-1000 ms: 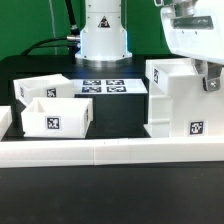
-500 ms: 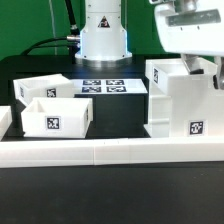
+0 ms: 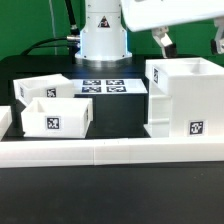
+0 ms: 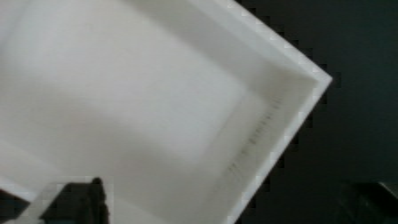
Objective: Assemble drawer
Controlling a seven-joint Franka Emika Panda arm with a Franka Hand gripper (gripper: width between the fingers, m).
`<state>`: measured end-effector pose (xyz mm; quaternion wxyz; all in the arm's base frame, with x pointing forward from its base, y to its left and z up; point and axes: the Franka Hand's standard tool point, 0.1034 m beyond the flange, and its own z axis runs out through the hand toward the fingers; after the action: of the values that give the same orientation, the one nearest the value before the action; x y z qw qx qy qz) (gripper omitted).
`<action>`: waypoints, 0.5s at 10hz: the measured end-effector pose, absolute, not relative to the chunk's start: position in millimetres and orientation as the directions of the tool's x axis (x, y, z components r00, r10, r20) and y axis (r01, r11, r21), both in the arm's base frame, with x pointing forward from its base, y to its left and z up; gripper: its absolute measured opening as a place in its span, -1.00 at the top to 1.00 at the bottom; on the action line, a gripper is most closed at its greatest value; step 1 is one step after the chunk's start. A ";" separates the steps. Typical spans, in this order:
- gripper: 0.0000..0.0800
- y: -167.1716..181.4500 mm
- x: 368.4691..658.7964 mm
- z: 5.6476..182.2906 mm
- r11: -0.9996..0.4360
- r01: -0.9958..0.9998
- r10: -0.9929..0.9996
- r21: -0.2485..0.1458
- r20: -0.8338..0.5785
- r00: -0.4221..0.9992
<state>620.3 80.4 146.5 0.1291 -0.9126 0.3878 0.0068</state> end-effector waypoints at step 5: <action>-0.62 68.3 605.0 144.1 -0.857 -0.484 -0.474 -0.177 -0.097 0.875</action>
Offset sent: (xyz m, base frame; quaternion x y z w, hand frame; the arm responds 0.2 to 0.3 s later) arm 0.0000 0.0000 0.0000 0.0000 0.0000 0.0000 1.0000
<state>605.0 68.3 144.1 0.0986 -0.9633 0.2485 0.0250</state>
